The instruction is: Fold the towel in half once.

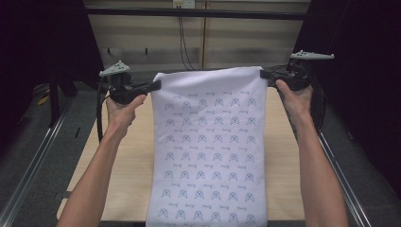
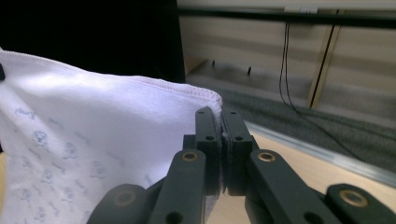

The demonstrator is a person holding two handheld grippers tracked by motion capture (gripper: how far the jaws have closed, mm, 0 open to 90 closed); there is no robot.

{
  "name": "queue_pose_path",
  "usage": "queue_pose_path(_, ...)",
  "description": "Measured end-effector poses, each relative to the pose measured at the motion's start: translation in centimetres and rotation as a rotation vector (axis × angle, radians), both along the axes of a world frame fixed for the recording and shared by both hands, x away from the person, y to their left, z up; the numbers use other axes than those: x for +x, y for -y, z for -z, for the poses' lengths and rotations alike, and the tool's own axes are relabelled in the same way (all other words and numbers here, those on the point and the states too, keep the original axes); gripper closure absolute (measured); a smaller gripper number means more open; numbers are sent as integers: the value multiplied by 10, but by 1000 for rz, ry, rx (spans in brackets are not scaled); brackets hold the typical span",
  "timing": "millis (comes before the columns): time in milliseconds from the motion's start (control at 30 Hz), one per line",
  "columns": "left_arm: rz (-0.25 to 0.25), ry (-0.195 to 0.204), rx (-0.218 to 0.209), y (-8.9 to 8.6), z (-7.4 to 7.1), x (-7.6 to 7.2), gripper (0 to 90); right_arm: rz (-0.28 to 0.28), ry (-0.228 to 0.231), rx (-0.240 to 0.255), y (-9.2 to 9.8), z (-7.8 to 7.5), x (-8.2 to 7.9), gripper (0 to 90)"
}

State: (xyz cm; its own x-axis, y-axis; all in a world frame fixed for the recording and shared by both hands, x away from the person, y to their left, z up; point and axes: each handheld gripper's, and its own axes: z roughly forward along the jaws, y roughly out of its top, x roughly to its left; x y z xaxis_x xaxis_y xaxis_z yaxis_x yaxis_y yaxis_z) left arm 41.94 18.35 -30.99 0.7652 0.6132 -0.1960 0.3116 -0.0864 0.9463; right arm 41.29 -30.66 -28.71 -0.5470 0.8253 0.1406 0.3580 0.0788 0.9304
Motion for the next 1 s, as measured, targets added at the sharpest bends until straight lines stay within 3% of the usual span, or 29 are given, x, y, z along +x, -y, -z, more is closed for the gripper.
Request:
queue_pose_path(67,11,17,39,-1,1,-7,857,-13,6,-5,1,1,-7,872)
queue_pose_path(133,15,5,78,-4,7,-16,857,-20,6,-16,1,3,-12,873)
queue_pose_path(233,49,-15,77,-11,17,-30,857,-55,9,20,3,11,-32,873)
queue_pose_path(333,99,-33,65,-15,24,-53,857,-79,22,28,2,16,-57,873)
queue_pose_path(367,108,-31,80,-17,26,-61,856,-93,28,33,2,17,-67,873)
queue_pose_path(433,124,-49,46,-24,33,-76,856,-123,32,38,1,22,-88,873)
queue_pose_path(533,130,-81,7,-35,51,-95,856,-167,0,-4,-2,38,-119,873)
queue_pose_path(633,165,-149,-3,-38,74,-111,858,-195,-56,-33,-6,62,-148,873)
queue_pose_path(700,194,-181,55,-34,88,-121,858,-204,-100,-57,-7,79,-163,873)
queue_pose_path(800,225,-204,86,-30,99,-135,857,-213,-179,-68,-5,105,-189,873)
queue_pose_path(900,265,-226,107,-30,104,-153,857,-217,-209,-66,-2,114,-202,873)
queue_pose_path(1000,311,-290,162,-28,121,-168,856,-225,-249,-71,-2,129,-222,873)
